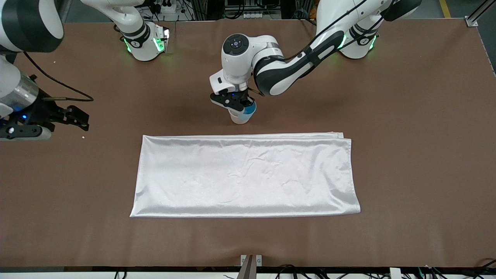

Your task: Place blue cup into white mug on table

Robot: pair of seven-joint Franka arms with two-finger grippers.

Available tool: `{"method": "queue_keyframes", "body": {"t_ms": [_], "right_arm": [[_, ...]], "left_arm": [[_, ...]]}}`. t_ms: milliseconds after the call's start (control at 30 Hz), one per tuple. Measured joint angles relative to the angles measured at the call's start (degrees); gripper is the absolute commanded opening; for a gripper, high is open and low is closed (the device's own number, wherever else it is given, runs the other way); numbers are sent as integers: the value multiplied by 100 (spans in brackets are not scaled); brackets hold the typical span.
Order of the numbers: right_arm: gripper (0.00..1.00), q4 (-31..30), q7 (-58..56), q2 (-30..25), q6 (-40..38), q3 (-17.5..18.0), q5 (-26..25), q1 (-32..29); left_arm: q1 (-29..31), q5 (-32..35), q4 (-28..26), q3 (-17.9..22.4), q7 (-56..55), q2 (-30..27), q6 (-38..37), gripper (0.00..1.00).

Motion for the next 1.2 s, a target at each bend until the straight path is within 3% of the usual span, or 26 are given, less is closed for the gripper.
{"method": "queue_keyframes", "body": {"t_ms": [500, 1200], "right_arm": [[100, -2, -162, -103, -64, 6, 147, -66], [100, -27, -460, -265, -204, 7, 169, -66]], "left_arm": [[-13, 27, 59, -216, -238, 54, 7, 0], [-14, 27, 56, -224, -239, 137, 4, 0]]}}
